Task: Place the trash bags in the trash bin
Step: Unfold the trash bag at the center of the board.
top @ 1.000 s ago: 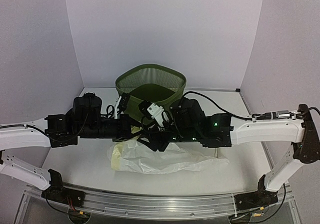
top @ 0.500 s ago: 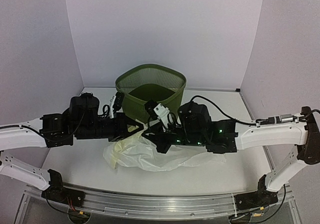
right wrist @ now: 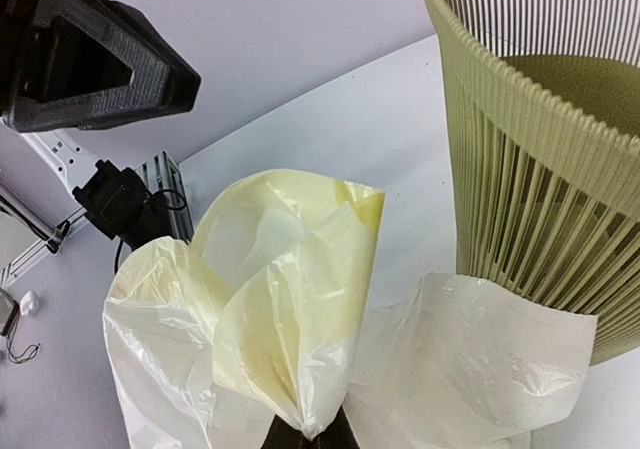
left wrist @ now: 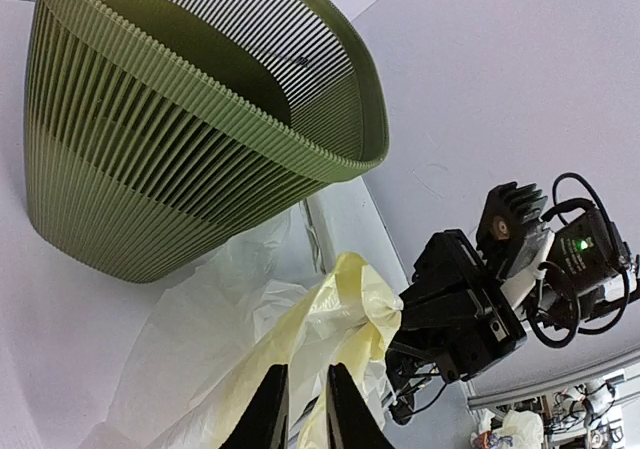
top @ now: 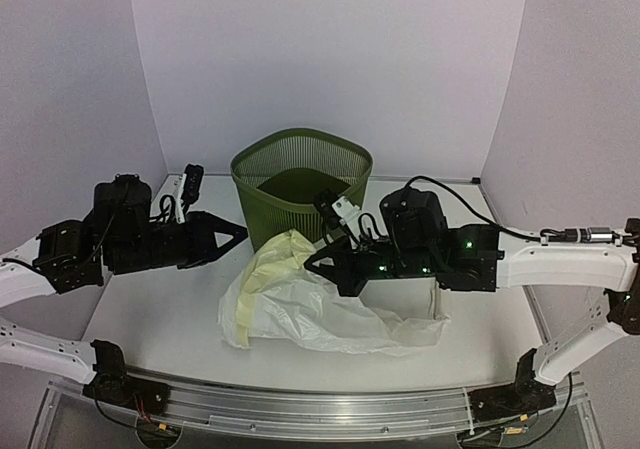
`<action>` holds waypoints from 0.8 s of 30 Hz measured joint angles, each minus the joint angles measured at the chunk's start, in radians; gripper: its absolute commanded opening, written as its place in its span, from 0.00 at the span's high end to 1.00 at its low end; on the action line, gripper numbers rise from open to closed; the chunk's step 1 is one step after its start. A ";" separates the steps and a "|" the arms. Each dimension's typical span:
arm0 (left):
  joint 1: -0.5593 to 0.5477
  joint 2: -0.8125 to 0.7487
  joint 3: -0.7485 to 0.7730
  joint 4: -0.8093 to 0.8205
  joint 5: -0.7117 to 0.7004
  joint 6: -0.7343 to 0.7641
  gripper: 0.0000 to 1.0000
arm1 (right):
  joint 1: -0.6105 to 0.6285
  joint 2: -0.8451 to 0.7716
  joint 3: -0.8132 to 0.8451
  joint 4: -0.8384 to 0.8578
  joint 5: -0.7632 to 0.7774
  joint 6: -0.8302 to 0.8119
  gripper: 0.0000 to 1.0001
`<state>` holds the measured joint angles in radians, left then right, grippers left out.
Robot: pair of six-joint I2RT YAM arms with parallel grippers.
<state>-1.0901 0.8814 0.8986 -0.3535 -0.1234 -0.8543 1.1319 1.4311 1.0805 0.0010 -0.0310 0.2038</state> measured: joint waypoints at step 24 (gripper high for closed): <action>0.000 0.007 -0.181 0.259 0.368 0.191 0.32 | -0.003 -0.070 -0.015 -0.028 -0.315 -0.122 1.00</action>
<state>-1.0901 0.8881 0.7173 -0.0940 0.2442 -0.6628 1.1290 1.3616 1.0656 -0.0269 -0.3464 0.0817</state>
